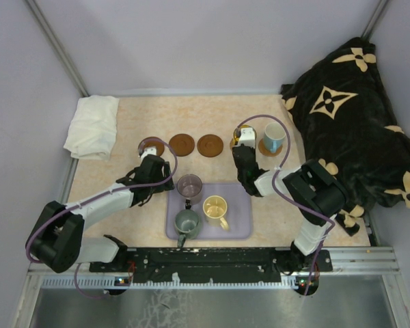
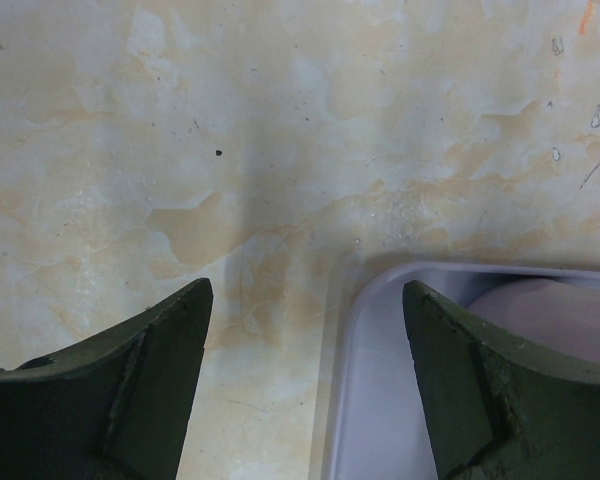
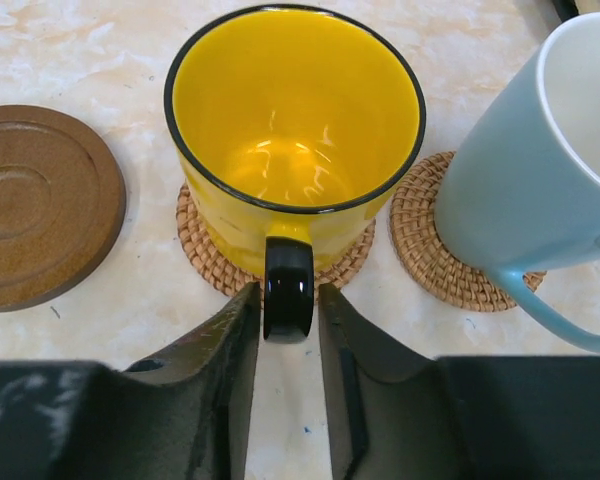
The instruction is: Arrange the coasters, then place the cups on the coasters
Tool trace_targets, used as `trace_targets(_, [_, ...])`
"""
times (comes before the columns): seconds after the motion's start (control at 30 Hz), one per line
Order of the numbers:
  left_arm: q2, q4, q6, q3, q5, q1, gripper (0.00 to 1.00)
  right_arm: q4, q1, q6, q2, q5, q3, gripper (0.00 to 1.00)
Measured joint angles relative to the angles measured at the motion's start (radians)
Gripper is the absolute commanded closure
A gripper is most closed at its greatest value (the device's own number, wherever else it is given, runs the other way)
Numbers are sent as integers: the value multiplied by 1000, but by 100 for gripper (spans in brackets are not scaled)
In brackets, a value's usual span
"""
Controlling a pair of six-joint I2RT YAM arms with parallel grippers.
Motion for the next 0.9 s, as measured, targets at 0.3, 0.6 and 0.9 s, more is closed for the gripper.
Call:
trace_targets(0.3, [0,0,0,-5,0,0,17,0,0,-1,0,0,14,44])
trace_targets(0.6, [1,0,0,-5,1,0,17,-39,0,-2,-55,8,19,38])
trace_targets(0.9, [-14,-1,0,-5,8,0,17,-163,3,-1,-335,55,66,37])
